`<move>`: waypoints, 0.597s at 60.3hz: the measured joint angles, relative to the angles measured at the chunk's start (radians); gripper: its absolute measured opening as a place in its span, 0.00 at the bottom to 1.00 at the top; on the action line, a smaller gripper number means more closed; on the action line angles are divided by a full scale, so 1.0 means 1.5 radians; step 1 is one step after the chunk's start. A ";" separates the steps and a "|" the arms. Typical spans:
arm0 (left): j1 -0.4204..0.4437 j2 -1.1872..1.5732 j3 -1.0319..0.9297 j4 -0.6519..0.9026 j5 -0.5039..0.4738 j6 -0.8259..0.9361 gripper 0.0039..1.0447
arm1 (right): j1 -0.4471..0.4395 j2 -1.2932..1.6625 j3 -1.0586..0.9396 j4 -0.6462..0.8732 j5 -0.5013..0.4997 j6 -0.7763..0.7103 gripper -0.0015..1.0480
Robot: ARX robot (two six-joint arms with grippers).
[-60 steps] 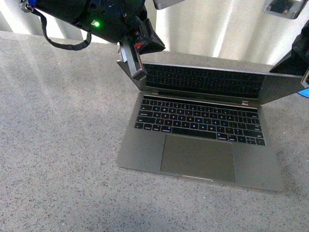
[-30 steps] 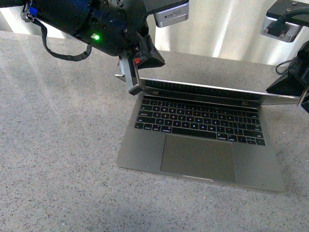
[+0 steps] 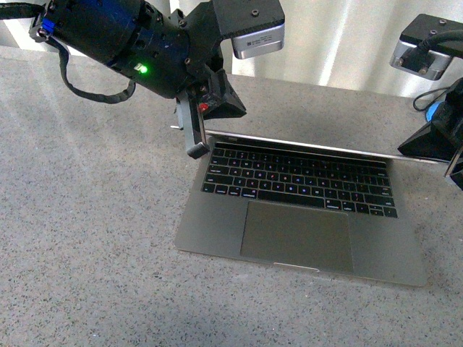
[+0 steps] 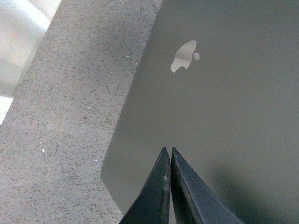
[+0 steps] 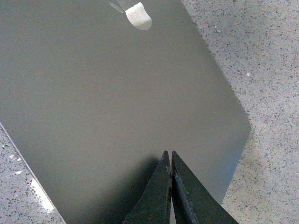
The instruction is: Close laptop
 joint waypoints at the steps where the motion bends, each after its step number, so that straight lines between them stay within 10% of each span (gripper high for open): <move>1: 0.000 0.000 -0.002 -0.002 0.000 0.001 0.03 | 0.001 -0.001 -0.002 0.002 0.000 0.002 0.01; 36: -0.006 -0.008 -0.056 0.002 -0.001 0.015 0.03 | 0.003 -0.007 -0.071 0.045 -0.015 0.032 0.01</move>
